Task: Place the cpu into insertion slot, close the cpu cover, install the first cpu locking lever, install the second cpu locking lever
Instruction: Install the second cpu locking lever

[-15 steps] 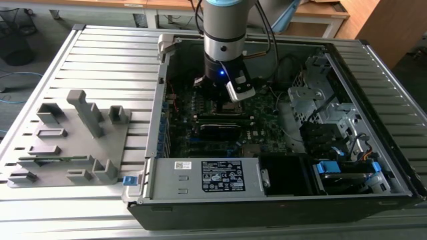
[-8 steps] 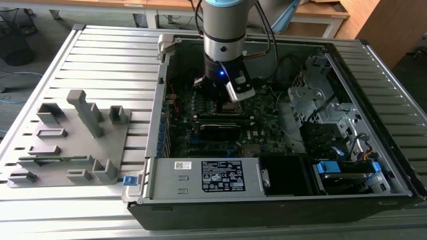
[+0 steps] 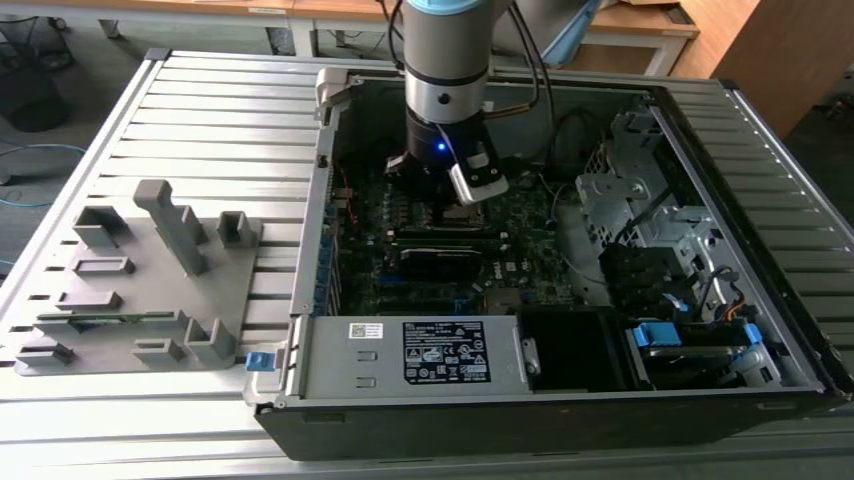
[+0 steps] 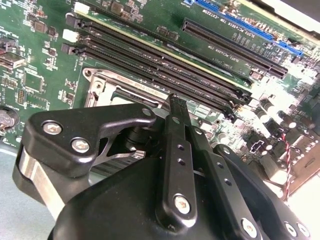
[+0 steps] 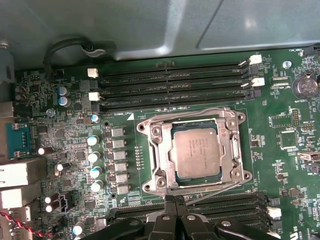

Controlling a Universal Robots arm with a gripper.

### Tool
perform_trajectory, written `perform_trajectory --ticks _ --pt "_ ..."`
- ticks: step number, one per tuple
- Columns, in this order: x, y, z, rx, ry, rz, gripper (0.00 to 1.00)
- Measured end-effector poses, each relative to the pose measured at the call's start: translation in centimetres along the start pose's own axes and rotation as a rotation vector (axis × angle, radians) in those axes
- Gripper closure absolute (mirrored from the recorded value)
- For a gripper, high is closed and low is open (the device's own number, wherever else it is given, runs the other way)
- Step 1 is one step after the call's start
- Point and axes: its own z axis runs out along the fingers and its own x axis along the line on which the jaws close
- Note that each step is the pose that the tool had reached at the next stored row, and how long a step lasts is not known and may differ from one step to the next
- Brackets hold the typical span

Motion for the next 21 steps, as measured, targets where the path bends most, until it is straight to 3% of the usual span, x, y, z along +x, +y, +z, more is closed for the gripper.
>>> perform_trajectory --ticks 21 --pt "0.49 -0.09 1.03 -0.0029 0.0002 0.0 0.89"
